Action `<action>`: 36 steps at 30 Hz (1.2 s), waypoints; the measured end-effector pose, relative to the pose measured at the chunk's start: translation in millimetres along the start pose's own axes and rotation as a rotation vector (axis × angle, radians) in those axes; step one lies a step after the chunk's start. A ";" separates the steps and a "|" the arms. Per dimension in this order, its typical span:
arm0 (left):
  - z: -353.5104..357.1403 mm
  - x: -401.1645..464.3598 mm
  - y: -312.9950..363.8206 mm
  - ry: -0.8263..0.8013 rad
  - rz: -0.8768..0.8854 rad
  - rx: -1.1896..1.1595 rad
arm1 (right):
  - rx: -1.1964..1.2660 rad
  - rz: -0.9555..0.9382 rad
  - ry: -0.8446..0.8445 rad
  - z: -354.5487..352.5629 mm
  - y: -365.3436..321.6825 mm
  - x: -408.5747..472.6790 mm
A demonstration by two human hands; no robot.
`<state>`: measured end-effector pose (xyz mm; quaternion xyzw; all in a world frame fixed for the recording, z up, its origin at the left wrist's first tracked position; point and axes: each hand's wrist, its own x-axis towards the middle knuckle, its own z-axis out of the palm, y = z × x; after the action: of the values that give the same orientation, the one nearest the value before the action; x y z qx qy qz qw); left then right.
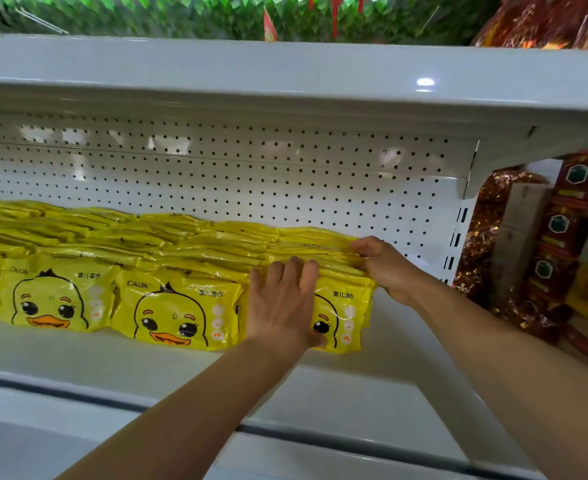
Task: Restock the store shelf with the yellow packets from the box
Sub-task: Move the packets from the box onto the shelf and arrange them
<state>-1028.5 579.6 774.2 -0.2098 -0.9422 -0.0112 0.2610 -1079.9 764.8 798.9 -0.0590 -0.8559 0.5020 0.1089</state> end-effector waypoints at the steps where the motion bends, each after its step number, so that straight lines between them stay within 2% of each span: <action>1: 0.9 0.1 -1.0 0.011 0.024 -0.001 | 0.009 0.018 -0.017 -0.6 -0.5 0.9; 3: 2.2 -1.1 -3.7 0.024 0.076 0.008 | 0.103 0.062 -0.015 -2.3 -2.0 1.8; 6: 4.0 -1.5 -7.9 0.033 0.142 0.043 | 0.307 0.123 0.081 -6.9 -4.6 4.9; 12: 8.8 5.7 -13.8 0.030 0.202 0.047 | 0.442 0.223 -0.012 7.5 -6.4 12.3; 16: 9.3 10.0 -14.4 0.004 0.213 0.054 | 0.394 0.197 -0.027 5.4 -7.2 10.9; 19: 5.5 7.1 -14.9 -0.008 0.197 0.062 | 0.336 0.143 0.037 2.2 -9.2 -2.1; 22: -3.3 -3.5 -19.8 -0.008 0.164 0.060 | 0.058 0.035 0.196 -7.0 -9.4 -31.5; 25: -8.1 -21.0 -32.0 0.105 0.157 0.094 | -0.219 -0.145 0.317 -15.8 -8.3 -75.1; 27: -1.6 -30.7 -41.2 0.209 0.155 0.126 | -0.333 -0.192 0.267 -16.9 -3.8 -93.6; 30: 4.9 -38.0 -49.3 0.235 0.135 0.159 | -0.376 -0.103 0.115 -3.5 3.5 -100.9; 36: 12.2 -32.9 -53.0 0.225 0.163 0.217 | -0.370 -0.076 0.151 11.4 3.5 -97.8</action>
<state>-1030.2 520.1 752.1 -0.2536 -0.8827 0.0884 0.3857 -988.0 736.3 778.1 -0.0831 -0.9245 0.3260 0.1791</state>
